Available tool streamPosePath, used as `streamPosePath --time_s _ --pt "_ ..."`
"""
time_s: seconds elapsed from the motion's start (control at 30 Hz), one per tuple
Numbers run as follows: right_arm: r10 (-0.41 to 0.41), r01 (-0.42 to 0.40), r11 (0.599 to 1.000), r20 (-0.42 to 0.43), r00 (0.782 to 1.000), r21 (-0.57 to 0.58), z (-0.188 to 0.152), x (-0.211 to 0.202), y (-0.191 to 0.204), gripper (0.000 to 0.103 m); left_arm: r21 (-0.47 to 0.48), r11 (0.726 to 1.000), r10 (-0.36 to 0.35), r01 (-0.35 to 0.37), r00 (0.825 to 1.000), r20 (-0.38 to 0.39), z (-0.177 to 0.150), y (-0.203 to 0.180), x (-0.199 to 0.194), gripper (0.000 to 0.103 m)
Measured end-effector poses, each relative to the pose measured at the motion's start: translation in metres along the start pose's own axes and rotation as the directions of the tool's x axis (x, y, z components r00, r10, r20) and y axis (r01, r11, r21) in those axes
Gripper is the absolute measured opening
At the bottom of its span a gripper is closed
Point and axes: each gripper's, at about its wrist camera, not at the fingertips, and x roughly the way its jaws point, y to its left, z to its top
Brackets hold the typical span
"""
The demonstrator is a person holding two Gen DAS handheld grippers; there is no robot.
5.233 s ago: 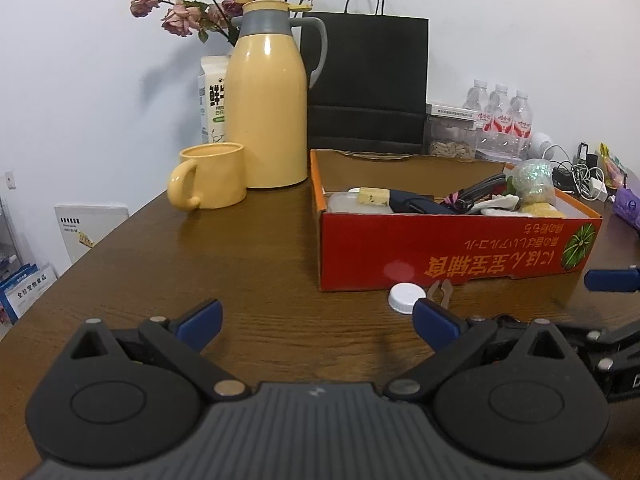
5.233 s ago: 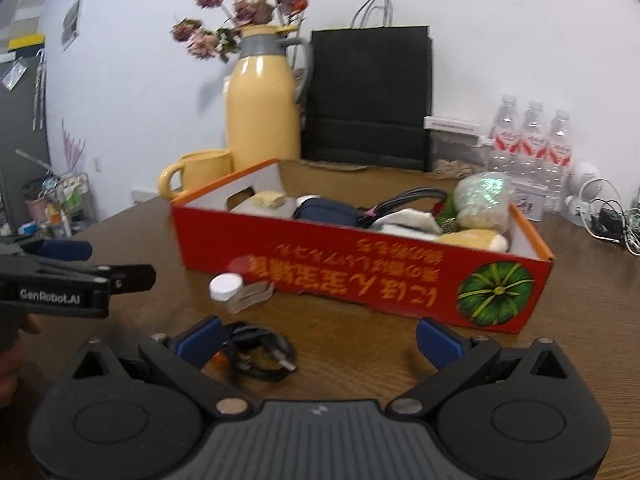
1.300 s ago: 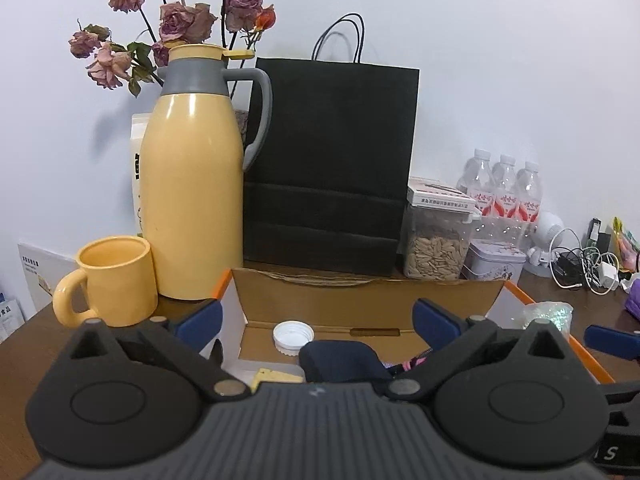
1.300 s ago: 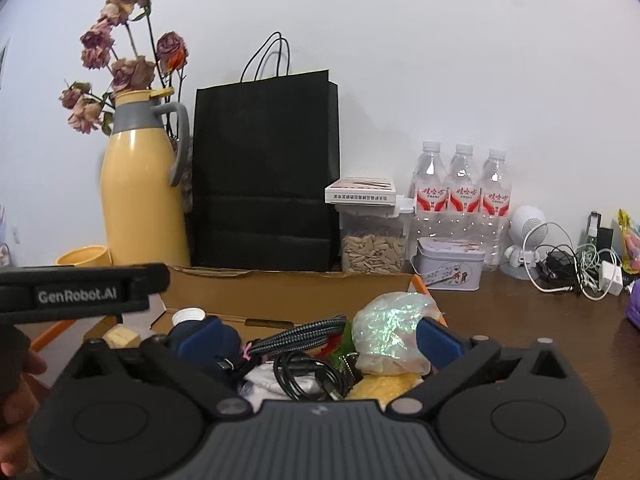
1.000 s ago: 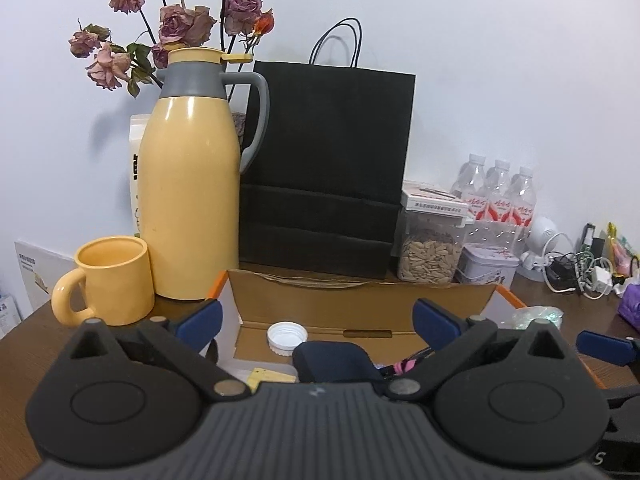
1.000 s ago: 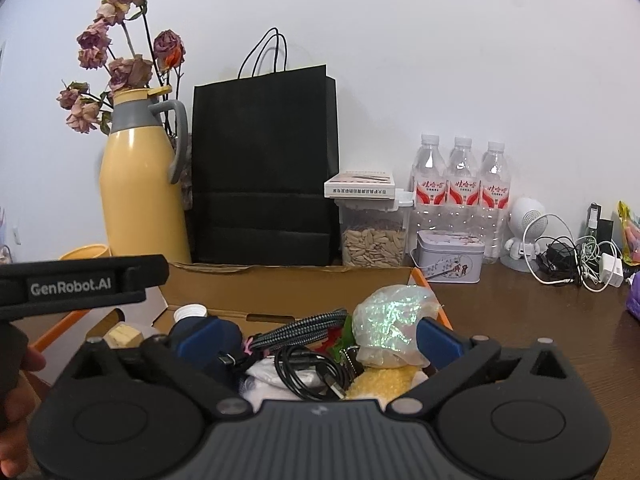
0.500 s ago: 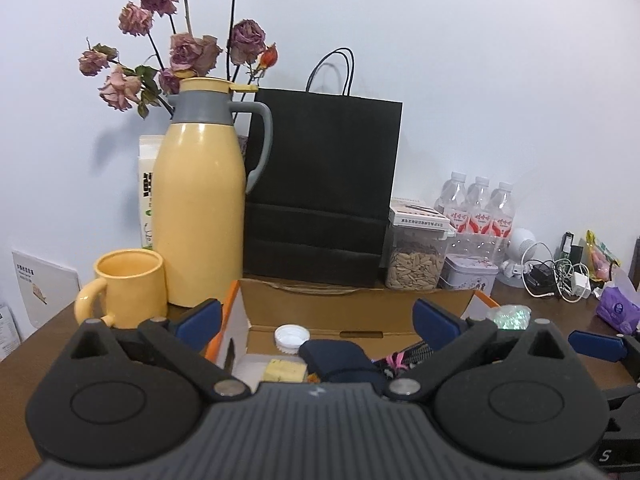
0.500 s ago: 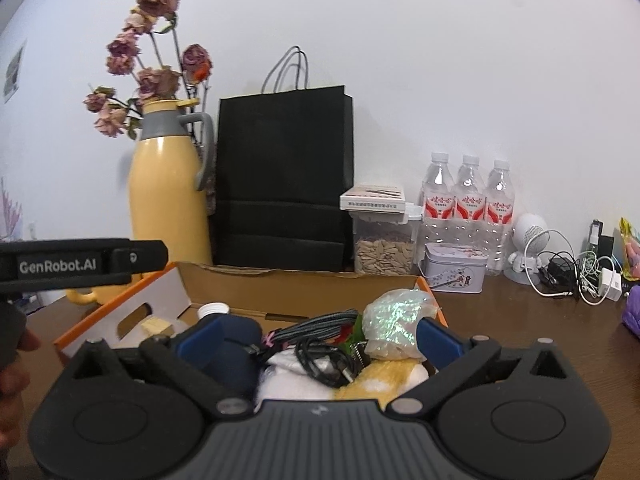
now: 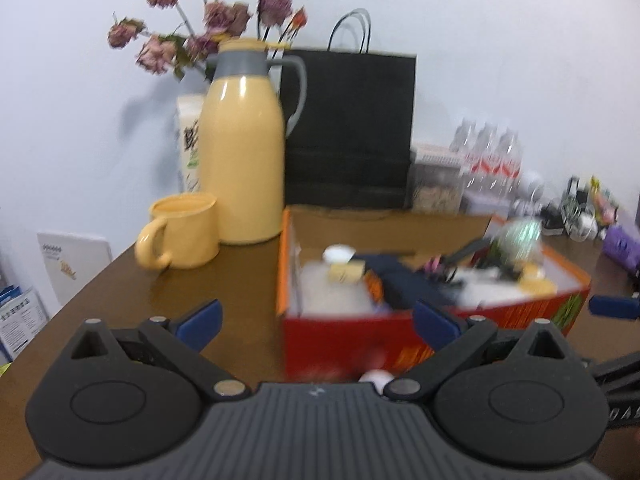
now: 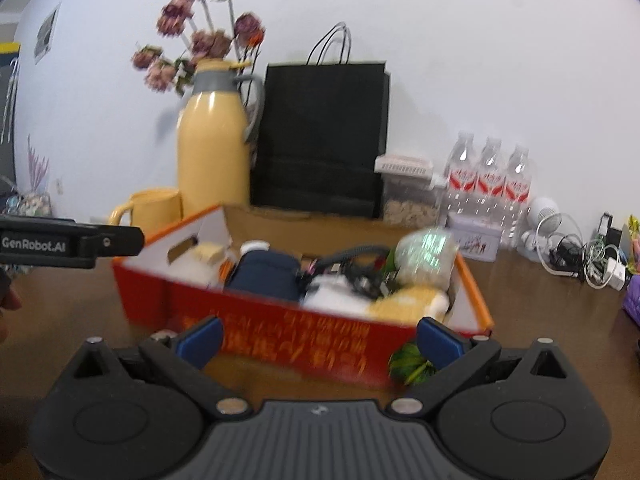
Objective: Organize objects
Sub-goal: 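Withdraw both grippers from the box toward the white cap on the table, then grasp the clear plastic piece beside the white cap with the right gripper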
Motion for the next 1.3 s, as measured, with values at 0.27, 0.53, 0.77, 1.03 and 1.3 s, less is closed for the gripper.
streamPosePath --time_s 0.27,0.53,0.77,1.03,1.3 --pt "0.041 -0.044 0.999 -0.087 0.995 -0.029 -0.015 0.008 0.020 0.103 -0.006 0.999 0.036 -0.037 0.997 -0.075 -0.027 0.033 -0.006 0.103" --pt "0.093 -0.097 0.995 -0.137 0.986 -0.028 -0.015 0.025 0.046 0.099 -0.048 0.998 0.022 -0.027 0.994 -0.106 -0.037 0.056 -0.003 0.103" --pt "0.149 -0.146 0.989 -0.180 0.972 0.029 -0.007 0.049 0.064 0.077 -0.108 0.994 0.010 -0.021 0.995 -0.102 -0.039 0.068 -0.003 0.103" --pt "0.165 -0.162 0.986 -0.201 0.966 0.032 -0.005 0.060 0.079 0.040 -0.134 0.991 -0.004 -0.010 0.994 -0.108 -0.039 0.072 -0.002 0.103" --pt "0.172 -0.172 0.985 -0.189 0.967 0.015 -0.006 0.059 0.080 0.010 -0.130 0.991 0.001 -0.016 0.993 -0.114 -0.040 0.070 0.000 0.103"
